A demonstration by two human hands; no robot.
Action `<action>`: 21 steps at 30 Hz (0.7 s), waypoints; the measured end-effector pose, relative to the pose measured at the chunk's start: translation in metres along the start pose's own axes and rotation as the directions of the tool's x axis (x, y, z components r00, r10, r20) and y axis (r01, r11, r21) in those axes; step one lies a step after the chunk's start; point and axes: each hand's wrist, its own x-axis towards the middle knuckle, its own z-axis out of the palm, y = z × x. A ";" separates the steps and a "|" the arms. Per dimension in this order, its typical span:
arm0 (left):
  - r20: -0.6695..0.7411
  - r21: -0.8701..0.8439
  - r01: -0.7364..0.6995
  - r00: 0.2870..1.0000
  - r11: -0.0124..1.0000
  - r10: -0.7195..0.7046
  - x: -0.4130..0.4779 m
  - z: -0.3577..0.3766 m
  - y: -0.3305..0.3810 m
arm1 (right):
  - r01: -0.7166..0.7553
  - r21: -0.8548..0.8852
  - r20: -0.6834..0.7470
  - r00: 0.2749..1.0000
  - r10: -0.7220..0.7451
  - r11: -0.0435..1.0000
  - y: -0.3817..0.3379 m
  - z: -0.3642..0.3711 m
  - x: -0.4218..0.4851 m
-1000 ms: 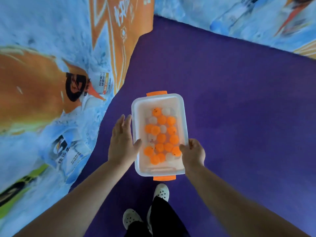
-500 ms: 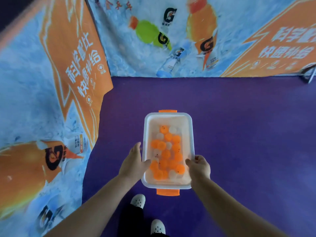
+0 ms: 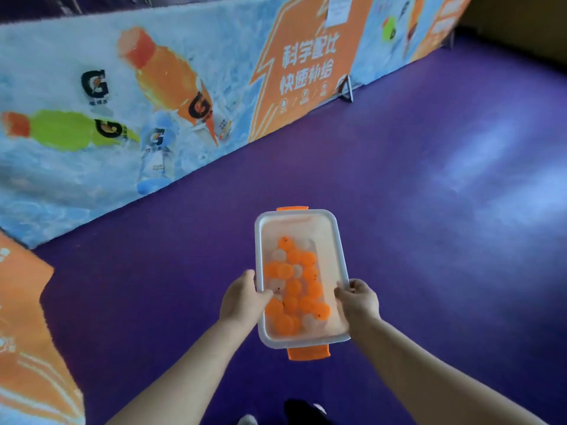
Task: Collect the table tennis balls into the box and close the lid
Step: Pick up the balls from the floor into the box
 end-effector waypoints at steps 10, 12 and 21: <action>0.306 0.116 -0.350 0.903 0.930 0.302 0.060 0.106 0.139 | -0.149 0.343 -0.246 0.939 0.241 0.928 0.017 -0.127 0.065; 0.348 0.130 -0.396 0.876 0.909 0.332 0.070 0.131 0.171 | -0.153 0.391 -0.261 0.927 0.268 0.908 0.018 -0.157 0.087; 0.440 0.133 -0.544 0.781 0.828 0.443 0.117 0.239 0.327 | -0.115 0.525 -0.318 0.892 0.320 0.844 -0.003 -0.285 0.187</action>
